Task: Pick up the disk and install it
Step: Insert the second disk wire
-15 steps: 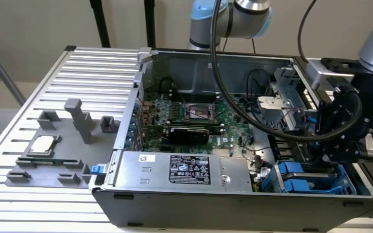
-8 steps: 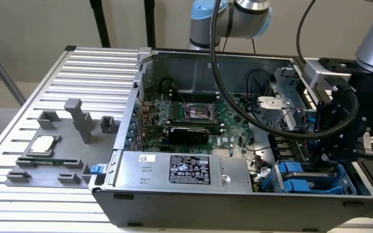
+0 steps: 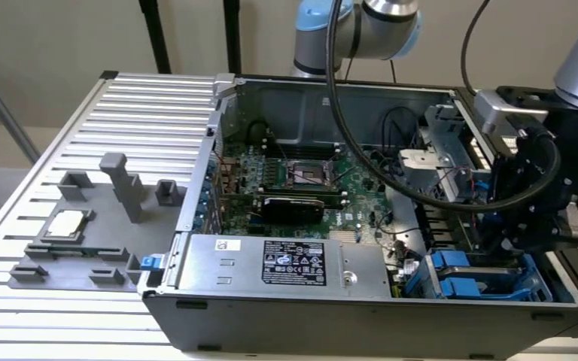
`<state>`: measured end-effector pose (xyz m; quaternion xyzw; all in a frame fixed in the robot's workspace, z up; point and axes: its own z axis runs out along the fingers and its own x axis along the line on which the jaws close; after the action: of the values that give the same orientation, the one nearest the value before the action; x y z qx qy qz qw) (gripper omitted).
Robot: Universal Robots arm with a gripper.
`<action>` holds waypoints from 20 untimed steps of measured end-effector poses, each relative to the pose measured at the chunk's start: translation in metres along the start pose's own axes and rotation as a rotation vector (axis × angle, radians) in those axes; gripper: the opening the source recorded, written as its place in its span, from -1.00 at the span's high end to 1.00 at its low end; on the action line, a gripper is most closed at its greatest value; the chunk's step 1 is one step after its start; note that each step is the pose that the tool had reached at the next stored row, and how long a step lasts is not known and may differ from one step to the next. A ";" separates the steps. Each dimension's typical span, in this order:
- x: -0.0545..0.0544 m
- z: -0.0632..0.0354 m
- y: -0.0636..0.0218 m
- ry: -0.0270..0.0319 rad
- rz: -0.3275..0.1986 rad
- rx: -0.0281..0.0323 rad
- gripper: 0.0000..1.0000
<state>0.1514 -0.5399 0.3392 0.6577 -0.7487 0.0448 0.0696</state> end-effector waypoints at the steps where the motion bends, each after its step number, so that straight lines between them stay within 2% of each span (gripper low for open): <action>1: 0.001 -0.0037 0.0001 -0.0001 0.000 0.0000 -1.00; 11: 0.008 -0.0467 0.0012 0.0002 0.000 -0.0001 -1.00; 16: 0.008 -0.0467 0.0031 0.0005 0.000 0.0000 -1.00; 20: 0.007 -0.0430 0.0067 0.0033 0.000 0.0011 -1.00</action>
<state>0.1458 -0.5393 0.3829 0.6576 -0.7487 0.0463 0.0705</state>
